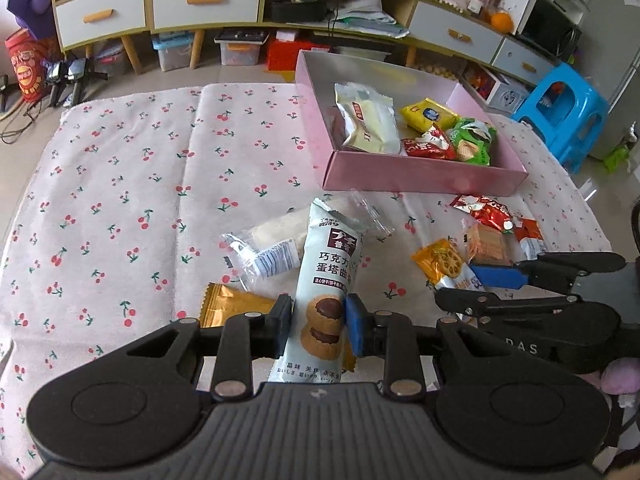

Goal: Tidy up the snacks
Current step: 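Grasp the chocolate cake roll pack with left tool while right tool grasps orange lotus-chip pack, then carry both held snacks into the pink box and open both tools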

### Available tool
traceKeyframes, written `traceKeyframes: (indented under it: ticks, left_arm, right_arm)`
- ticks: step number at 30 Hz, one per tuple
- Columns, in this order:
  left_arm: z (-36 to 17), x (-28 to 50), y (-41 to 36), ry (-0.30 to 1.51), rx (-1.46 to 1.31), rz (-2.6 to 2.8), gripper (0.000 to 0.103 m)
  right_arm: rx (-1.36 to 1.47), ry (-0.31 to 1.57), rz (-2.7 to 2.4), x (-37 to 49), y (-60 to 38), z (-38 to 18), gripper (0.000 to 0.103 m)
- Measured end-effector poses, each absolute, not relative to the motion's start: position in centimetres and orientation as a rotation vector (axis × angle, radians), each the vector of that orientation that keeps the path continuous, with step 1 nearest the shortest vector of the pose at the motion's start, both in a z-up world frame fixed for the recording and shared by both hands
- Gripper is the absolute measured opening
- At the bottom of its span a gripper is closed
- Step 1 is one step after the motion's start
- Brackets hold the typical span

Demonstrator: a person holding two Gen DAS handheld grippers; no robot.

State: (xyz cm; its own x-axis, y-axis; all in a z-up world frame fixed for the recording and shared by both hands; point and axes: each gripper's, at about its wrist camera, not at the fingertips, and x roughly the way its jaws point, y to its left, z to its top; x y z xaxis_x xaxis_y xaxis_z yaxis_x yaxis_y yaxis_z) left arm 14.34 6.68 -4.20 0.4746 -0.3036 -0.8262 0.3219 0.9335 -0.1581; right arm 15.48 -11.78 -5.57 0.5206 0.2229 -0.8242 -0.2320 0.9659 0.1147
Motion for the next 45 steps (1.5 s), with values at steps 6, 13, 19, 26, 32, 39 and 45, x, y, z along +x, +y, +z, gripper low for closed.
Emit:
traceKeyframes:
  ticks: [6, 13, 19, 26, 32, 39, 45]
  left_arm:
    - [-3.7, 14.0, 6.8, 0.982, 0.018, -0.368, 0.025]
    - [-3.0, 13.7, 6.4, 0.952, 0.015, -0.362, 0.024]
    - [-2.5, 13.5, 6.2, 0.933, 0.002, -0.373, 0.024]
    - [-1.7, 13.7, 6.1, 0.893, -0.048, -0.348, 0.024]
    - [-1.0, 14.3, 5.5, 0.843, -0.105, -0.317, 0.024]
    - [-0.6, 16.3, 3.3, 0.806, -0.100, -0.287, 0.024]
    - [-1.1, 19.0, 0.6, 0.793, -0.074, -0.290, 0.024]
  right_arm:
    - [0.000, 0.983, 0.304, 14.9, -11.7, -4.9, 0.038]
    - [0.006, 0.980, 0.290, 14.3, -12.2, -4.2, 0.038]
    - [0.034, 0.957, 0.285, 14.1, -12.9, -2.7, 0.038]
    - [0.089, 0.904, 0.274, 14.5, -14.3, -0.6, 0.038]
    - [0.151, 0.867, 0.238, 15.4, -16.0, 0.5, 0.038]
    - [0.152, 0.821, 0.179, 17.3, -17.7, 1.9, 0.038]
    - [0.130, 0.776, 0.172, 20.0, -18.9, 2.3, 0.038]
